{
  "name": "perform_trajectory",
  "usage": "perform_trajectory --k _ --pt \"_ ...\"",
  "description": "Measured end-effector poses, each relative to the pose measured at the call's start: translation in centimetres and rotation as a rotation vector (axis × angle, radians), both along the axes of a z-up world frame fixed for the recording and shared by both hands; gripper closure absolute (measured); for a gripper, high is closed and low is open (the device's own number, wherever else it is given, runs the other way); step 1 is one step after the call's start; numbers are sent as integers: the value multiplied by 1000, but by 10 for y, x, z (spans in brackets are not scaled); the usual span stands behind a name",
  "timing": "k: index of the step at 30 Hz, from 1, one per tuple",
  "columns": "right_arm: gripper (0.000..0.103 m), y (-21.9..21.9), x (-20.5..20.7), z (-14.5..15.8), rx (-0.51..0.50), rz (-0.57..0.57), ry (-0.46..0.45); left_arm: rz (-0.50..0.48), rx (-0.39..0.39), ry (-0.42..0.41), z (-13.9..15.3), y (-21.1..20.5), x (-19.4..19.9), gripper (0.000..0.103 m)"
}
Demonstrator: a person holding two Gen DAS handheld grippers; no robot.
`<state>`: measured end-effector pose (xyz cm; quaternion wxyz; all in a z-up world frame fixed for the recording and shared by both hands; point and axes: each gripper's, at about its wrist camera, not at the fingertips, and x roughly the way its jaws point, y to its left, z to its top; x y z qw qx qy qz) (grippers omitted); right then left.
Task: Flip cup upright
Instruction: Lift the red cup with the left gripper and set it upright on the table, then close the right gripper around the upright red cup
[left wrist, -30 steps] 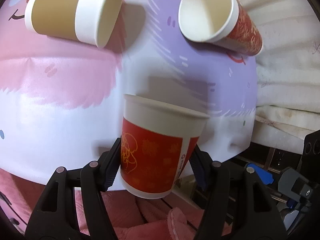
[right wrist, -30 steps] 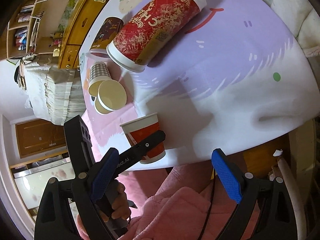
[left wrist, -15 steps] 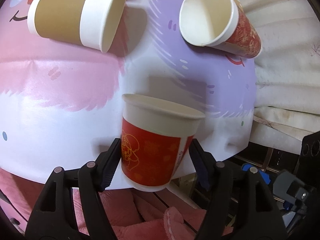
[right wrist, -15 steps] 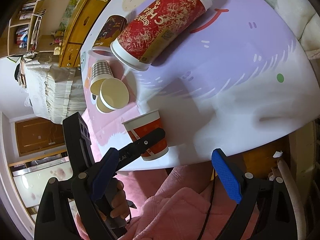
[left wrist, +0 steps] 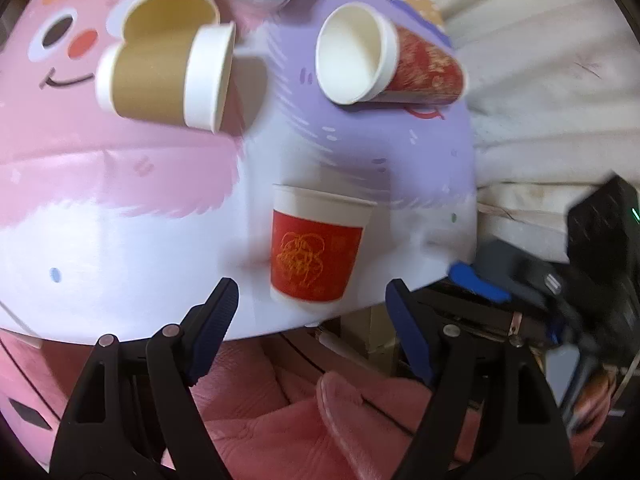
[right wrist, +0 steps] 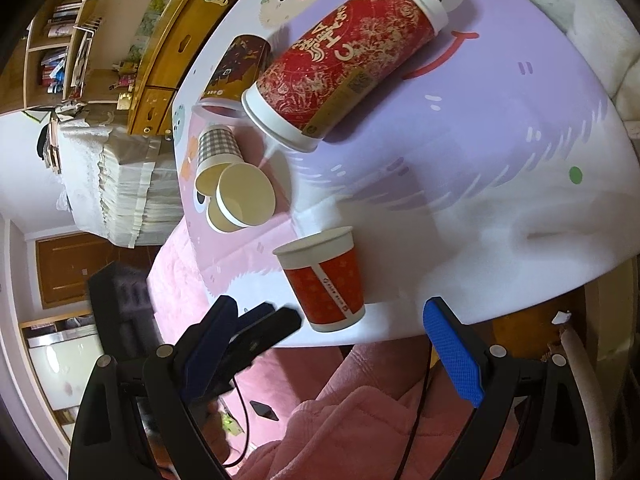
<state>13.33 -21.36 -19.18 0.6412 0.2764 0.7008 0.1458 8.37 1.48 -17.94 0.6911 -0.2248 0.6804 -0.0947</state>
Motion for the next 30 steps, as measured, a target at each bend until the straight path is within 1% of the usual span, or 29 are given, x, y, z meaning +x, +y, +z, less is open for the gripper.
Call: perform_trajectory --k 3,5,9,11,13,15,17,19,21,25,27,29,30 --pt "8 9 3 -4 -4 24 2 -6 28 -61 22 8 -12 29" --pt "8 16 6 -8 -15 45 6 15 61 -110 35 15 -19 29" --pt "8 30 9 -19 -40 89 10 92 141 -237 59 34 -38 29" --pt "8 38 11 -24 -55 108 8 137 165 -269 65 45 -45 29" --pt "8 47 12 -30 -73 129 5 187 156 -287 68 58 -53 29" --pt "8 56 13 -35 -101 148 -8 218 166 -293 68 70 -58 29" --pt "8 66 13 -41 -140 169 -22 228 176 -285 63 76 -58 29" --pt "8 76 13 -47 -163 180 -30 220 154 -269 57 84 -55 29" --pt "8 84 13 -53 -192 191 -33 201 123 -242 49 90 -52 29" --pt "8 96 13 -61 -229 183 -26 154 106 -205 36 97 -45 29" --pt "8 100 11 -62 -254 179 -32 130 78 -183 29 99 -43 29" --pt "10 103 7 -63 -287 177 -40 102 65 -161 24 98 -40 29" --pt "14 104 6 -63 -295 175 -42 87 65 -158 23 97 -40 29"
